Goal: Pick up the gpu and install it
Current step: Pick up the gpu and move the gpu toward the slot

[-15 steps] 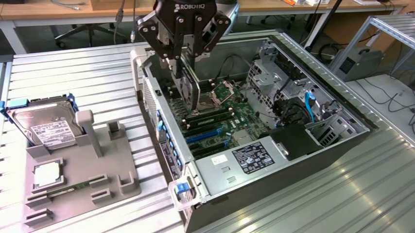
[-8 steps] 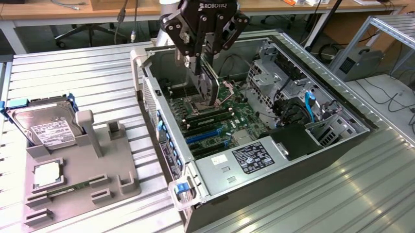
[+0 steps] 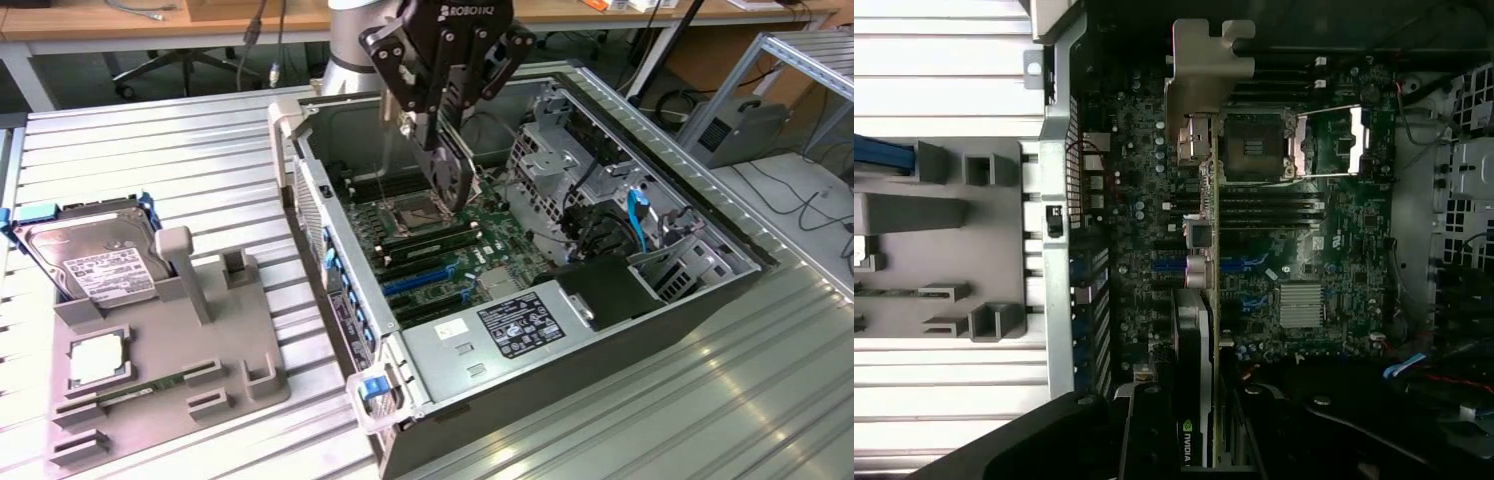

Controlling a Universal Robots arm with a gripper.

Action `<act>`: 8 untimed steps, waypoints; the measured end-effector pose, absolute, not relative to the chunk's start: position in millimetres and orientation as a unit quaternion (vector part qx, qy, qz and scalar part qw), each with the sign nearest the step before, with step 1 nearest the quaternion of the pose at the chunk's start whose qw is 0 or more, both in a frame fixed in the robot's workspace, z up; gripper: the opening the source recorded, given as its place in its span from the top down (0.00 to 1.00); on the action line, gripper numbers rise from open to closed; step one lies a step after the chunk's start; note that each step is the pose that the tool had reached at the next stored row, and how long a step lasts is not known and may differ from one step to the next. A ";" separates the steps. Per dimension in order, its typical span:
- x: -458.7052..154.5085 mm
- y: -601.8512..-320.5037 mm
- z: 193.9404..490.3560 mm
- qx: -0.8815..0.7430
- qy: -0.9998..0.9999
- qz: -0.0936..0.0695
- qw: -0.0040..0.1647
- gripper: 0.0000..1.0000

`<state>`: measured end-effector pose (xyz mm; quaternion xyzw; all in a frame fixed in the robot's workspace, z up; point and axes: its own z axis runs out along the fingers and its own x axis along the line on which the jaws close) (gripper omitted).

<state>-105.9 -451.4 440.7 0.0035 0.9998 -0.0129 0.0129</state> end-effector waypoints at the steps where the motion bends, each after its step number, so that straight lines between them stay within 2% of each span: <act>1: -103.0 -451.4 440.7 0.004 1.000 -0.013 0.013 0.73; 8: -76.8 -450.9 440.7 0.004 1.000 -0.013 0.013 0.73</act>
